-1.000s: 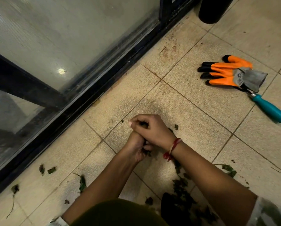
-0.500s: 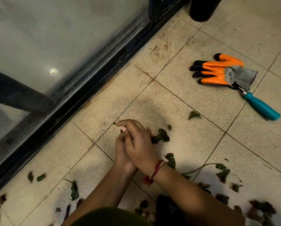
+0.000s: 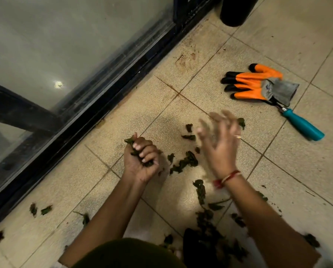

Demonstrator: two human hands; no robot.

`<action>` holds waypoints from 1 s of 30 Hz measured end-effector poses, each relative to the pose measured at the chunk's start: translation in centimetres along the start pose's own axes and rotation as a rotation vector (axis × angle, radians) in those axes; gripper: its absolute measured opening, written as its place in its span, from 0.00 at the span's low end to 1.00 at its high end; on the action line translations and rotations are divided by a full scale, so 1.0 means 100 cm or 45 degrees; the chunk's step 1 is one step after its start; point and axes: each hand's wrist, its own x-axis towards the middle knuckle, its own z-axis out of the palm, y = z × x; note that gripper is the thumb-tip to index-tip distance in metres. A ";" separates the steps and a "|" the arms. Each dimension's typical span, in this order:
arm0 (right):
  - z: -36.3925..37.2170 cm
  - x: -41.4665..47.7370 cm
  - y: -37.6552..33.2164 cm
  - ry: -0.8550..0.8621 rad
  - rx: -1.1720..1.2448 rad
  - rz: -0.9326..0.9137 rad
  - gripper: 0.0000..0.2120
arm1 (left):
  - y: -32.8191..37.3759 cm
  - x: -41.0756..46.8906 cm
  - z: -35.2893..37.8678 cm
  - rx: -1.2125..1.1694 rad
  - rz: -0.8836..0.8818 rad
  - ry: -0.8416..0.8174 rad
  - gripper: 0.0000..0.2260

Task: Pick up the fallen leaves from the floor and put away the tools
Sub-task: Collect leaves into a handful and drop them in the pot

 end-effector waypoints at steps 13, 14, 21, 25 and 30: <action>0.033 0.036 0.006 -0.729 -0.338 -0.484 0.40 | 0.056 -0.009 -0.016 0.274 0.281 0.239 0.17; 0.044 0.030 -0.005 -0.782 -0.335 -0.576 0.39 | 0.057 -0.010 -0.018 0.275 0.293 0.243 0.17; 0.113 0.009 -0.055 -0.903 -0.204 -0.814 0.28 | 0.070 -0.020 -0.023 0.270 0.415 0.288 0.16; 0.099 -0.007 -0.035 -0.804 -0.303 -1.118 0.10 | 0.080 -0.019 -0.006 0.339 0.382 0.307 0.15; 0.024 -0.023 0.041 -0.813 -0.372 -1.259 0.08 | 0.058 0.014 0.050 0.509 0.229 0.234 0.15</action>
